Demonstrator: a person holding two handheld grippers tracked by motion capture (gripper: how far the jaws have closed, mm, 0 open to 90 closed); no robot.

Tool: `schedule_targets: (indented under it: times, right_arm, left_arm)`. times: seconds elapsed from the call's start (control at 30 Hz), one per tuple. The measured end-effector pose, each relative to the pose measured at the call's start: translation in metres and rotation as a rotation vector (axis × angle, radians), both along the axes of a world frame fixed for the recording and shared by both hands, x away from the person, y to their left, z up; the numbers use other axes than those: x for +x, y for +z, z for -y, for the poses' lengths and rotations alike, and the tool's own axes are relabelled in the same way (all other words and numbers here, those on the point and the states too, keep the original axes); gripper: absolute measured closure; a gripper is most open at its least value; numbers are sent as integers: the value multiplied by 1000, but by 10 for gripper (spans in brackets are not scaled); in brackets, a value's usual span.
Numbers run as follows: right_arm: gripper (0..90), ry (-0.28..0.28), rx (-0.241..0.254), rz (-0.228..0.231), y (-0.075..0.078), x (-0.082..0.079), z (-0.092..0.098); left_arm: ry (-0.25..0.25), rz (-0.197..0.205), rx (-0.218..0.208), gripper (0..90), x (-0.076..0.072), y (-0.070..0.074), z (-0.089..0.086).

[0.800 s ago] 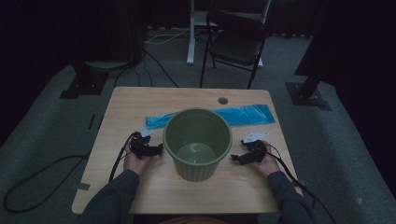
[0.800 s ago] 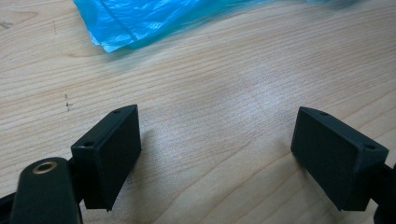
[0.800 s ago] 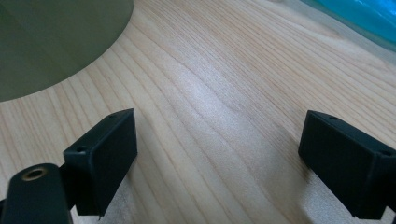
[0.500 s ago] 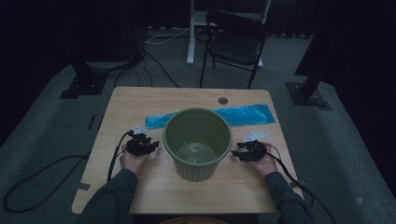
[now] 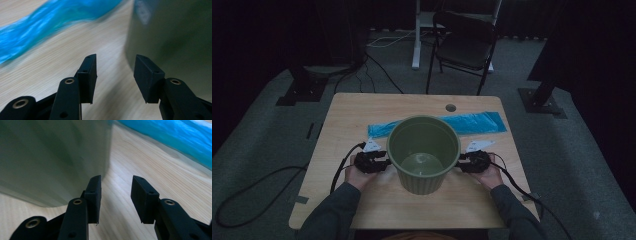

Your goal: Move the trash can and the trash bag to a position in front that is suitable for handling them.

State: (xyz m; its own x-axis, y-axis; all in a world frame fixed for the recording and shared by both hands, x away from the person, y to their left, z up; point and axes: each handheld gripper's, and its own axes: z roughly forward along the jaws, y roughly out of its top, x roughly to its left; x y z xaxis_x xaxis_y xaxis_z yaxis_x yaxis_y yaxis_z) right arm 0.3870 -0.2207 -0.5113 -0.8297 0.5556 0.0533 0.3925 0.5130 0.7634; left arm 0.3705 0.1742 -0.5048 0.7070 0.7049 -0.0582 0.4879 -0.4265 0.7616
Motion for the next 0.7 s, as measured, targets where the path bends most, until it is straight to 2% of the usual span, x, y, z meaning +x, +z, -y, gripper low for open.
schedule_targets:
  times: [0.1, 0.17, 0.23, 0.4, 0.6, 0.7]
  right_arm:
    - [620, 26, 1, 7, 2, -2, -8]
    - [625, 34, -9, 14, 3, -1, -12]
    - [633, 44, -4, 5, 3, 0, -15]
    - [626, 72, -29, 16, 5, 4, -32]
    - [568, 87, -52, 28, 7, 13, -47]
    - [529, 57, -56, 34, 9, 20, -44]
  left_arm:
    - [-21, 1, 3, 533, -2, 1, 2]
    - [-15, 9, 15, 543, -2, 2, 0]
    - [-3, 14, 19, 543, -1, 3, -4]
    - [51, 23, 47, 544, 1, 4, -14]
    - [87, 2, 26, 530, 7, 2, -24]
    - [88, 5, 26, 528, 8, 1, -25]
